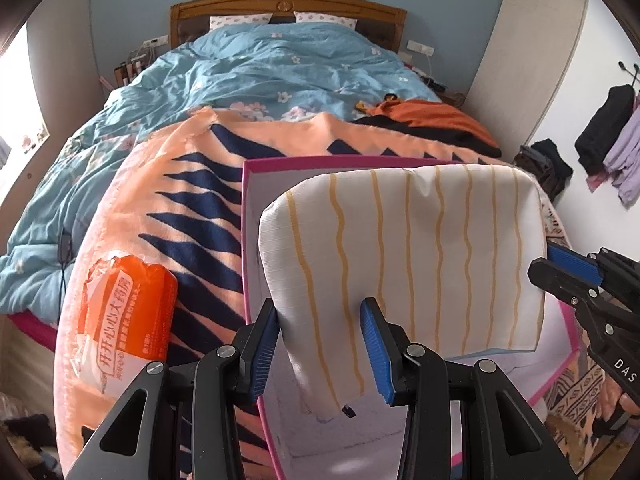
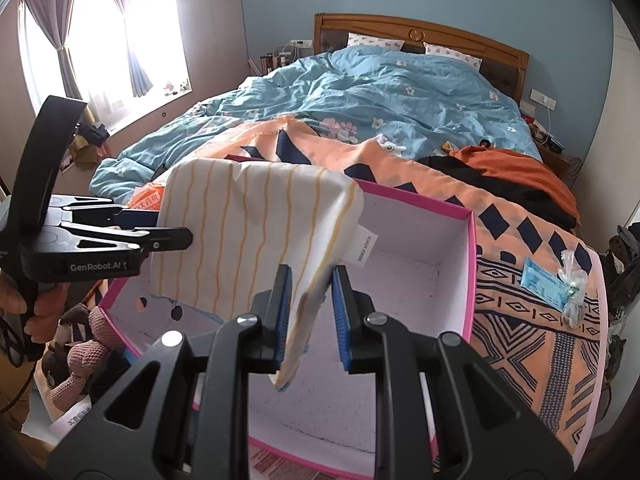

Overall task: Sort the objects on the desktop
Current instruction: 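Lower the towel into the pink box and open both grippers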

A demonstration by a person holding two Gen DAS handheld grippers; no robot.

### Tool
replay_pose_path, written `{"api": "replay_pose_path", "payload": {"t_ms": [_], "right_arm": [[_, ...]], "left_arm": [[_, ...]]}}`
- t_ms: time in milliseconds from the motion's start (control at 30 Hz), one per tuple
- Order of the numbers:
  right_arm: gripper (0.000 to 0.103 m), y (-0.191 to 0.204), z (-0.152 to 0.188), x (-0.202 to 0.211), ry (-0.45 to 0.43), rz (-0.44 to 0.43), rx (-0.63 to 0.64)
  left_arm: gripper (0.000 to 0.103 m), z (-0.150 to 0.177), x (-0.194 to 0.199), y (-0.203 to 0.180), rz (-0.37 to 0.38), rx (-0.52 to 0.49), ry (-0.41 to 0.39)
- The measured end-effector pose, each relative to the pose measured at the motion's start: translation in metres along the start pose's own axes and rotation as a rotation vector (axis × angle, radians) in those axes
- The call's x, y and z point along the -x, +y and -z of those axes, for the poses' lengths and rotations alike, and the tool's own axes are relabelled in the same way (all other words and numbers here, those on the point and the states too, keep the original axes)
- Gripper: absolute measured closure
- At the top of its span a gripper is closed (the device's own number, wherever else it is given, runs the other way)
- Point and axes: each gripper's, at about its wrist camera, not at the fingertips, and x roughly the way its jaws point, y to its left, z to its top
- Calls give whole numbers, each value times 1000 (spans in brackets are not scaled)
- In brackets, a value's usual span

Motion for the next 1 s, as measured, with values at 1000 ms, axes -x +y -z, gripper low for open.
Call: {"api": "replay_pose_path", "payload": {"t_ms": [1000], "right_arm": [[81, -19, 1, -66, 192, 47, -14]], "left_arm": [[61, -8, -45, -27, -262, -151, 53]]}}
